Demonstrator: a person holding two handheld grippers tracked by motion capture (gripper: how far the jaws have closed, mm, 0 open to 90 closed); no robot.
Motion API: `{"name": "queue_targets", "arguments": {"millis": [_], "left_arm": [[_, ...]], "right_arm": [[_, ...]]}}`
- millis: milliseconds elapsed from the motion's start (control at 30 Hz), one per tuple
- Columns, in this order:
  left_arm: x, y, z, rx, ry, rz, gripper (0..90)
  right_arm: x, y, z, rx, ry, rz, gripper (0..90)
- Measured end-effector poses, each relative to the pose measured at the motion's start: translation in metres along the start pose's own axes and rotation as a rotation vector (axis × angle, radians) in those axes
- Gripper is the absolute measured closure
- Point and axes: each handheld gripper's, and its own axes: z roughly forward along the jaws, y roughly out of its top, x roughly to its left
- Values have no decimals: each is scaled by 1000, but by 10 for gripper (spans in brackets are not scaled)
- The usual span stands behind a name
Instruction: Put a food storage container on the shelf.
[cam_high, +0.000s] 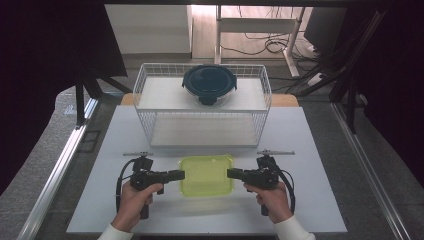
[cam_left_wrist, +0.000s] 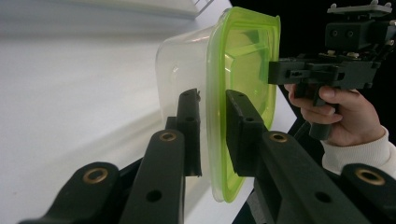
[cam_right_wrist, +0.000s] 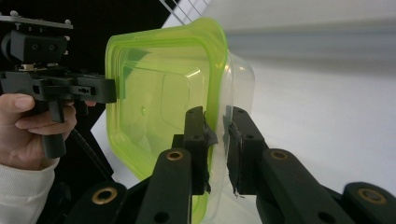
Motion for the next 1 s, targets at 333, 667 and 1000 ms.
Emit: {"name": "queue_targets", "arguments": {"millis": [333,667,1000], "left_arm": [[-28,28,-17,-42,-7,77,771],[-50,57,-32,-83,-13,124,774],[-73,94,-48,-106,-8,181,776]], "right_arm": [[21,27,-21,-57,11,-80,786],[46,59,-39,-101,-7,-150,786],[67,95,-56,-144,-10,-208,787]]}}
